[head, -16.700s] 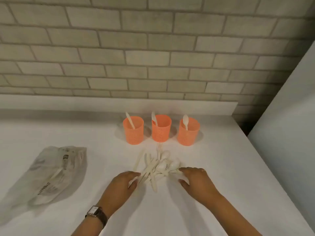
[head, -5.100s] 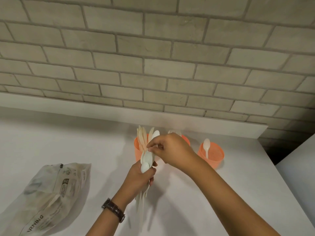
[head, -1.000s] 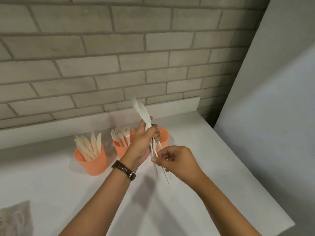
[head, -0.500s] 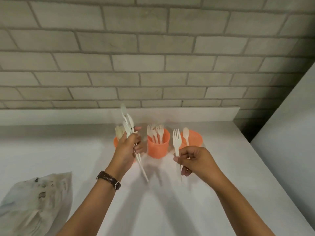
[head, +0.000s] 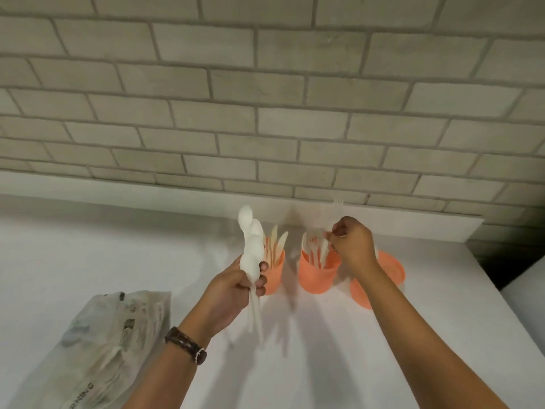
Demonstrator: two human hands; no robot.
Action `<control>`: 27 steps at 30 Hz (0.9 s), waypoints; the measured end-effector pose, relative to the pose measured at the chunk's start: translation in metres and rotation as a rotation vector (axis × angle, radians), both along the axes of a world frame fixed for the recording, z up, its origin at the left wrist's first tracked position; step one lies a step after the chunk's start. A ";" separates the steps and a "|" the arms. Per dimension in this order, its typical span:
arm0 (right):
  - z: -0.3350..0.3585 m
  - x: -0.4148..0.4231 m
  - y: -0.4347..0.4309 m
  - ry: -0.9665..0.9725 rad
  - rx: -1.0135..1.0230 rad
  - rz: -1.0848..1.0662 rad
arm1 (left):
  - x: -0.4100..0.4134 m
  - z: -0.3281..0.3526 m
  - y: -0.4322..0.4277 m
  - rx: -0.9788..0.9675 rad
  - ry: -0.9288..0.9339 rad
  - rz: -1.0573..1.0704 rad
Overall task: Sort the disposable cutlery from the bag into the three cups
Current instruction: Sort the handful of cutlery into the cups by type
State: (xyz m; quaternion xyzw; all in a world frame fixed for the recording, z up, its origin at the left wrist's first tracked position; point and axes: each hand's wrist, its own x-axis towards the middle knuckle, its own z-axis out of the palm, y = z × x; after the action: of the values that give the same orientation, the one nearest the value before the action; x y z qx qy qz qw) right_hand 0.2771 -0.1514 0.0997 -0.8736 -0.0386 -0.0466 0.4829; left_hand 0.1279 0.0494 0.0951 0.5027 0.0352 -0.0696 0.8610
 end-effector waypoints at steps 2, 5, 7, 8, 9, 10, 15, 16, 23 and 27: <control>-0.012 0.000 -0.003 0.079 -0.054 -0.007 | -0.001 -0.001 0.000 0.025 -0.016 -0.024; -0.016 -0.011 -0.015 0.095 -0.084 -0.016 | -0.001 -0.002 -0.006 0.076 -0.033 -0.069; -0.015 -0.024 -0.026 0.074 -0.105 0.007 | 0.001 -0.003 -0.014 0.108 -0.043 -0.094; -0.014 -0.032 -0.034 0.063 -0.124 0.024 | 0.003 -0.004 -0.019 0.120 -0.049 -0.107; -0.015 -0.039 -0.042 0.057 -0.140 0.034 | 0.005 -0.005 -0.025 0.131 -0.053 -0.119; -0.016 -0.047 -0.052 0.052 -0.147 0.039 | 0.007 -0.006 -0.033 0.161 -0.057 -0.124; -0.018 -0.093 -0.106 0.076 -0.176 0.038 | 0.027 -0.008 -0.084 0.307 -0.061 -0.118; -0.017 -0.101 -0.115 0.080 -0.161 0.031 | 0.031 -0.007 -0.096 0.295 -0.062 -0.133; -0.024 -0.133 -0.160 0.139 -0.048 -0.111 | 0.091 0.007 -0.169 0.248 -0.095 -0.152; -0.028 -0.143 -0.170 0.154 -0.020 -0.134 | 0.130 0.019 -0.201 0.336 -0.136 -0.008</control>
State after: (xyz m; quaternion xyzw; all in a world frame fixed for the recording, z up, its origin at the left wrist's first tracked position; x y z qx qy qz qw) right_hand 0.1338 -0.3211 0.0715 -0.8799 0.0568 -0.0111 0.4716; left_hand 0.2578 -0.1518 0.1142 0.6431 -0.0140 -0.0320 0.7650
